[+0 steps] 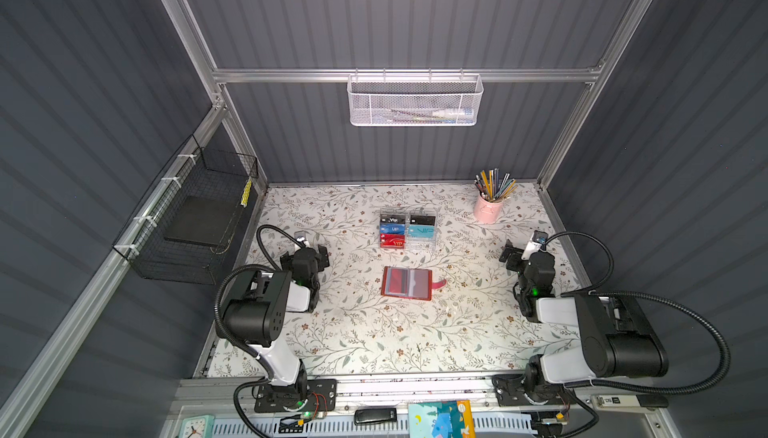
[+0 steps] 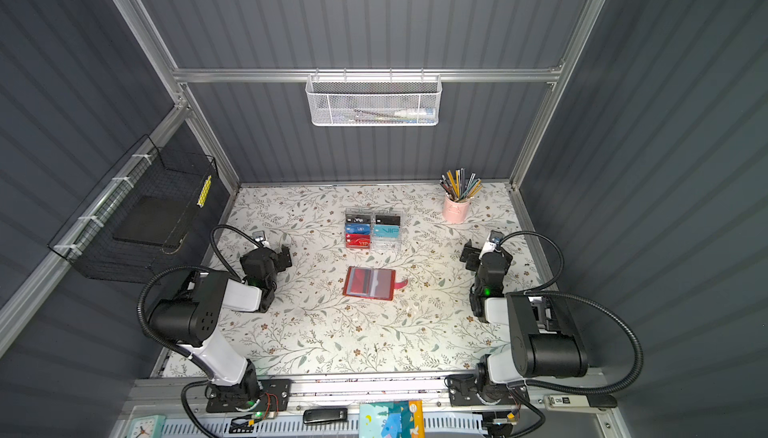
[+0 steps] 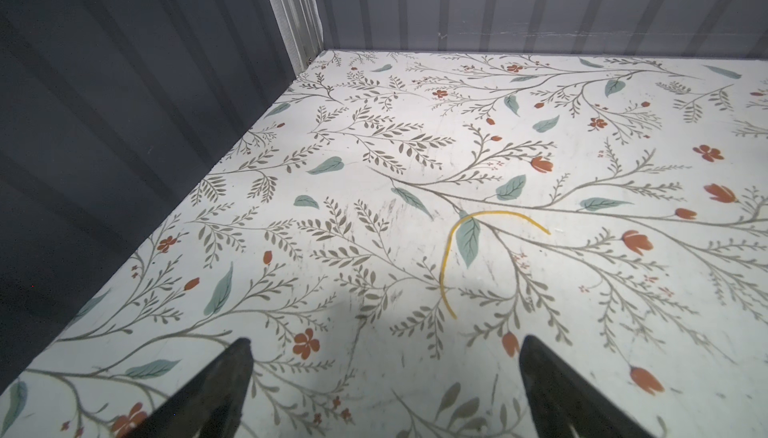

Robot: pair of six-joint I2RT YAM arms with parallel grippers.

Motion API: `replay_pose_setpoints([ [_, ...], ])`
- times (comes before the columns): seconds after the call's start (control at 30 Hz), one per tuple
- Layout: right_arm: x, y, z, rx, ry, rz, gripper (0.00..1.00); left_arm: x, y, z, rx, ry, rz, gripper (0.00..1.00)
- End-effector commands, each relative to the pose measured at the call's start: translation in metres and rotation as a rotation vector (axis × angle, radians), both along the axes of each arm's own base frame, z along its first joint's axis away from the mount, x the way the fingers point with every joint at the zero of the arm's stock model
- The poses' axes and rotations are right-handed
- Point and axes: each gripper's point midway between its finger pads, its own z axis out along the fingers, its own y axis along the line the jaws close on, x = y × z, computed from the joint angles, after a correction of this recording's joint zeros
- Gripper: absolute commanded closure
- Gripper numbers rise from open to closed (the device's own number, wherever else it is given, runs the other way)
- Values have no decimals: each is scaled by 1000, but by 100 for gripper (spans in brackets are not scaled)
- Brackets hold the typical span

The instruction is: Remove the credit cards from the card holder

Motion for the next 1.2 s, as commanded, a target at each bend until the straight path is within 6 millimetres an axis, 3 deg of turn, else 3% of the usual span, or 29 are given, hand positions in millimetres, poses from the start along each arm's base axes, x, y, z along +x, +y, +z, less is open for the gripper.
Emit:
replay_pose_setpoints([
  [0.0,3,0,8,3,-31,0,1,4,-1,3,12,-12,-13,0],
  [0.6,-1,0,9,0,-46,4,1,3,-2,3,14,-15,-16,0],
  [0.83,-17,14,28,-20,-125,85,1,3,-2,3,13,-15,-17,0],
  [0.97,-17,11,26,-15,-132,68,1,3,-2,3,14,-14,-16,0],
  [1.1,-13,-4,15,5,-124,-22,1,3,-2,3,14,-15,-16,0],
  [1.17,-10,-1,13,4,-100,0,1,3,-2,3,15,-14,-17,0],
])
